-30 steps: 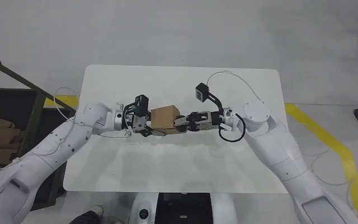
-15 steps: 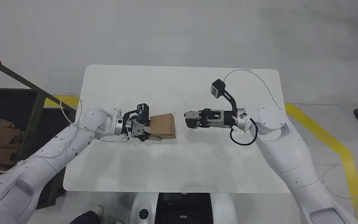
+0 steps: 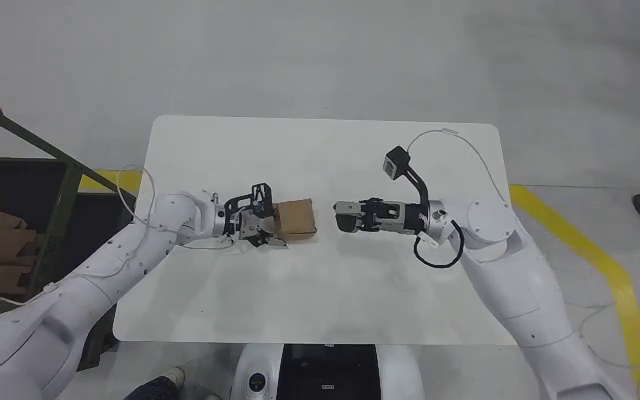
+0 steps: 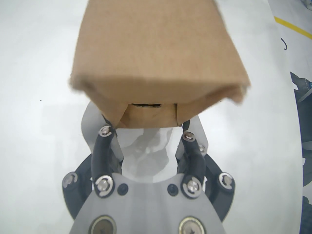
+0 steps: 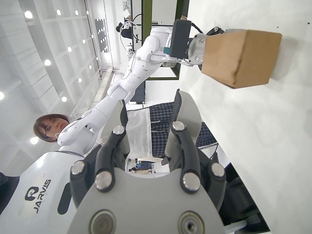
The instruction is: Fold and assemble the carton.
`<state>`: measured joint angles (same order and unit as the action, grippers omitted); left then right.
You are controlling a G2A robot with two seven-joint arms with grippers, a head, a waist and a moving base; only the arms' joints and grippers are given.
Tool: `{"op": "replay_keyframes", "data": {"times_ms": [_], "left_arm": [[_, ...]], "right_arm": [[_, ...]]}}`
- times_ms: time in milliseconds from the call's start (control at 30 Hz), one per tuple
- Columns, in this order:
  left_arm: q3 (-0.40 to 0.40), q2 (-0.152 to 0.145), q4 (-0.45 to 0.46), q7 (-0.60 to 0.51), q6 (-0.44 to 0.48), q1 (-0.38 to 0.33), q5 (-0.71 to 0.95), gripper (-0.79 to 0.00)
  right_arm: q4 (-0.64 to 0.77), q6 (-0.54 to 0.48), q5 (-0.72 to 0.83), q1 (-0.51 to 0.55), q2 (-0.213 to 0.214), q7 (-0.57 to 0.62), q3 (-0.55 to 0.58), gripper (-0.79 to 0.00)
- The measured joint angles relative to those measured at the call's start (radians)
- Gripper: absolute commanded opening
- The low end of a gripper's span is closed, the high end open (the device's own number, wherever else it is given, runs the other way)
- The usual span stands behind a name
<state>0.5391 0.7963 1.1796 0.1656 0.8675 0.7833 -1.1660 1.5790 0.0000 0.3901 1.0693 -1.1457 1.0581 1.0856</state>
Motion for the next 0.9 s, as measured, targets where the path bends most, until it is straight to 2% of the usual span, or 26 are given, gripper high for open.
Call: {"op": "replay_keyframes", "data": {"times_ms": [33,300,333,367,400,500,633,733,900], "left_arm": [[0.006,0.0,-0.002,0.001,-0.001,0.001,0.002,0.0],[0.073,-0.016,-0.006,0.05,0.028,0.021,0.001,0.0],[0.084,-0.02,-0.001,0.067,0.043,0.024,0.002,0.0],[0.095,-0.025,0.007,0.085,0.062,0.028,-0.001,0.0],[0.113,-0.033,0.02,0.114,0.088,0.035,-0.003,0.0],[0.162,-0.059,0.055,0.184,0.142,0.067,-0.019,0.0],[0.218,-0.097,0.095,0.239,0.145,0.116,-0.015,0.0],[0.278,-0.123,0.092,0.266,0.143,0.143,0.052,0.0],[0.364,-0.143,0.106,0.18,0.06,0.17,0.125,0.0]], "right_arm": [[-0.001,0.0,0.0,0.001,0.0,-0.001,-0.001,-0.326],[-0.018,-0.017,0.007,-0.003,-0.002,-0.015,-0.01,-0.172],[-0.022,-0.024,0.008,-0.004,-0.002,-0.016,-0.011,-0.126],[-0.026,-0.032,0.008,-0.005,-0.003,-0.018,-0.012,-0.025],[-0.032,-0.042,0.008,-0.006,-0.003,-0.019,-0.013,0.0],[-0.051,-0.07,0.006,-0.008,-0.004,-0.02,-0.014,0.0],[-0.066,-0.1,0.003,-0.012,-0.004,-0.023,-0.009,0.0],[-0.074,-0.144,-0.019,-0.014,-0.002,-0.033,0.0,0.0],[-0.087,-0.256,-0.106,-0.004,0.001,-0.11,0.019,0.0]]}}
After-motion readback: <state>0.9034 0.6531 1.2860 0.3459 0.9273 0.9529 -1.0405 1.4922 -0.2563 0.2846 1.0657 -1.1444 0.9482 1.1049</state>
